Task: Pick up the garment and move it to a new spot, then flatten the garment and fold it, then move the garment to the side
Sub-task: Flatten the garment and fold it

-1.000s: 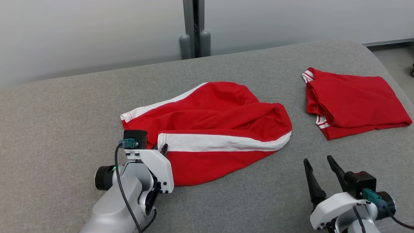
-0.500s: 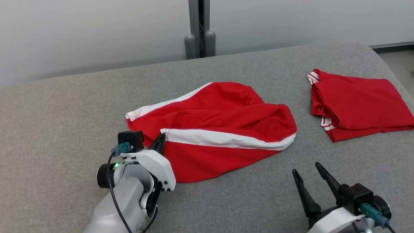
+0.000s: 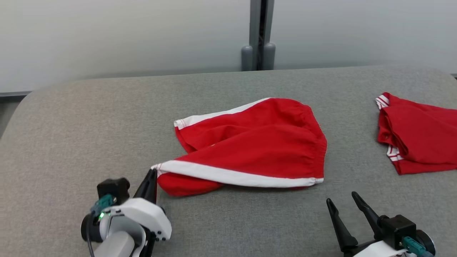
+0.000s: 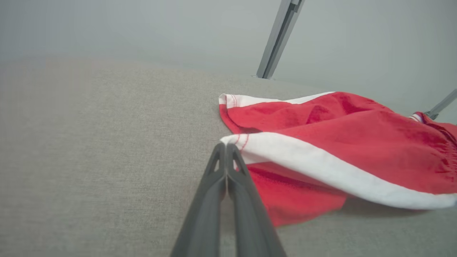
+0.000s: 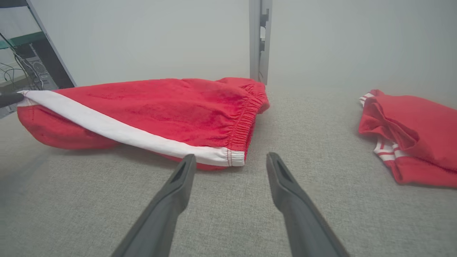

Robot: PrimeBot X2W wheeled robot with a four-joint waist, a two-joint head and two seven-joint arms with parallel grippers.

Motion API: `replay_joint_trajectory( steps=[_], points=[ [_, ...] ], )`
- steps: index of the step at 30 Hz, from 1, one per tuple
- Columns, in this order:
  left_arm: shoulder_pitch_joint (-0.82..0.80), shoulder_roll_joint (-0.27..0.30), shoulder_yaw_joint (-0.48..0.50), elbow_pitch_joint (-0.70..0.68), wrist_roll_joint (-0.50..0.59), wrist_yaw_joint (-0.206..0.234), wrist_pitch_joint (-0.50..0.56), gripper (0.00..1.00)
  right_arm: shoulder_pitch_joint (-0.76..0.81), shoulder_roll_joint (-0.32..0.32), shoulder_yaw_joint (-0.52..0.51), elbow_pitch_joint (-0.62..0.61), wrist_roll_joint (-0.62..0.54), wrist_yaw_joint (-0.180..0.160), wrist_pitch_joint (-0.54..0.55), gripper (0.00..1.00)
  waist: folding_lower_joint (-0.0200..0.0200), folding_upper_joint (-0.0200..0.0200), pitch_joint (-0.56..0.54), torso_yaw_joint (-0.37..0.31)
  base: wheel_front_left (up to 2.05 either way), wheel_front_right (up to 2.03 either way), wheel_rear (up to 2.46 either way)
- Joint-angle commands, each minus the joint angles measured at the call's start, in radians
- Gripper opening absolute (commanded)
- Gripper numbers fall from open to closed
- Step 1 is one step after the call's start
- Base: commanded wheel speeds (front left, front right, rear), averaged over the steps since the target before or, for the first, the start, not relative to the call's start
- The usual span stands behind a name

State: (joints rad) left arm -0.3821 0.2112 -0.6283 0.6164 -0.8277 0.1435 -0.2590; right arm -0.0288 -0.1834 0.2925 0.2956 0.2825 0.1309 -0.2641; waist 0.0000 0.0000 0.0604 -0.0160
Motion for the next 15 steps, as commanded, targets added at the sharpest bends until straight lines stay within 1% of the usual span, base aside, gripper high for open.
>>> replay_joint_trajectory(
  steps=[1,6,7,8,15],
  points=[
    [0.021,0.012,0.004,-0.020,-0.003,0.010,0.001,0.00,0.016,-0.001,-0.002,-0.002,0.008,0.000,0.000,1.00,0.0000,0.0000,-0.005,0.015,0.00,0.00,0.00],
    [0.107,0.052,0.001,-0.127,-0.013,0.053,0.035,0.00,0.011,-0.007,0.015,0.016,0.018,0.000,0.000,1.00,0.0000,0.0000,-0.013,0.033,0.00,0.00,0.00],
    [0.119,0.056,0.000,-0.143,-0.011,0.064,0.040,0.18,0.010,-0.008,0.017,0.019,0.021,0.000,0.000,1.00,0.0000,0.0000,-0.013,0.035,0.00,0.00,0.00],
    [0.140,0.058,0.002,-0.173,-0.016,0.083,0.047,1.00,0.006,-0.010,0.020,0.021,0.025,0.000,0.000,1.00,0.0000,0.0000,-0.015,0.037,0.00,0.00,0.00],
    [0.220,0.086,0.047,-0.308,0.000,0.144,0.013,1.00,0.001,0.001,0.011,0.016,0.026,0.000,0.000,1.00,0.0000,0.0000,-0.037,0.033,0.00,0.00,0.00]
  ],
)
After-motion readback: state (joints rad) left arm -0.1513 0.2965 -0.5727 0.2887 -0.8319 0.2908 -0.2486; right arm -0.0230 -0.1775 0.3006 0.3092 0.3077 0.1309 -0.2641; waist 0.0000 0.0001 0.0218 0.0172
